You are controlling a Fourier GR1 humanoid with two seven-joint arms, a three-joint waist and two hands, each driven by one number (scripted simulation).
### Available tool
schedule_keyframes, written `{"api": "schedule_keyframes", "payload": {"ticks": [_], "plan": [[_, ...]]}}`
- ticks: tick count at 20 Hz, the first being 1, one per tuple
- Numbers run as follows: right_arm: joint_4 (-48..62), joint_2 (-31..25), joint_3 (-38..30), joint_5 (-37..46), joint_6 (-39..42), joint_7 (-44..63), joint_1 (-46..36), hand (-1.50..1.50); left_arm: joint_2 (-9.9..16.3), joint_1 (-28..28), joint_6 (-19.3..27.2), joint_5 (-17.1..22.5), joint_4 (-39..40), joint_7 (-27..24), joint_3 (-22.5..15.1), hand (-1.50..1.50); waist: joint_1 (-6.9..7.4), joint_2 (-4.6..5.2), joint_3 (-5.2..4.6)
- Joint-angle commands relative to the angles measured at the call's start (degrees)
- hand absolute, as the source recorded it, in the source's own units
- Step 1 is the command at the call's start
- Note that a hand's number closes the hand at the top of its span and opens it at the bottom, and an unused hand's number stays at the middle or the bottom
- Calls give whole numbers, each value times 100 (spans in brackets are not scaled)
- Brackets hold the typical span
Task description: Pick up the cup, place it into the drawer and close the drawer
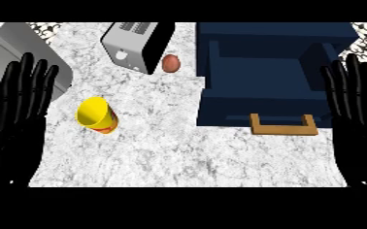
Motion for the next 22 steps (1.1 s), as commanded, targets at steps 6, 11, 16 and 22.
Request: {"api": "schedule_keyframes", "payload": {"ticks": [6, 11, 16, 22], "plan": [[39, -21, 291, 101, 158, 161, 98, -150, -588, -532, 1841, -1656, 616, 114, 510, -150, -128, 197, 145], [-205, -222, -117, -999, 629, 741, 179, -150, -625, -573, 2732, -442, 1404, -111, 125, -150, -122, 177, 135], [-131, 180, 310, -434, 258, 803, 93, -150, -629, -912, 2996, -662, 1510, 185, -28, -150, -84, 171, 136], [471, 201, 172, -402, 362, 473, -230, -150, -525, -1382, 2892, -298, 2127, -88, 399, -150, -74, 175, 136]]}}
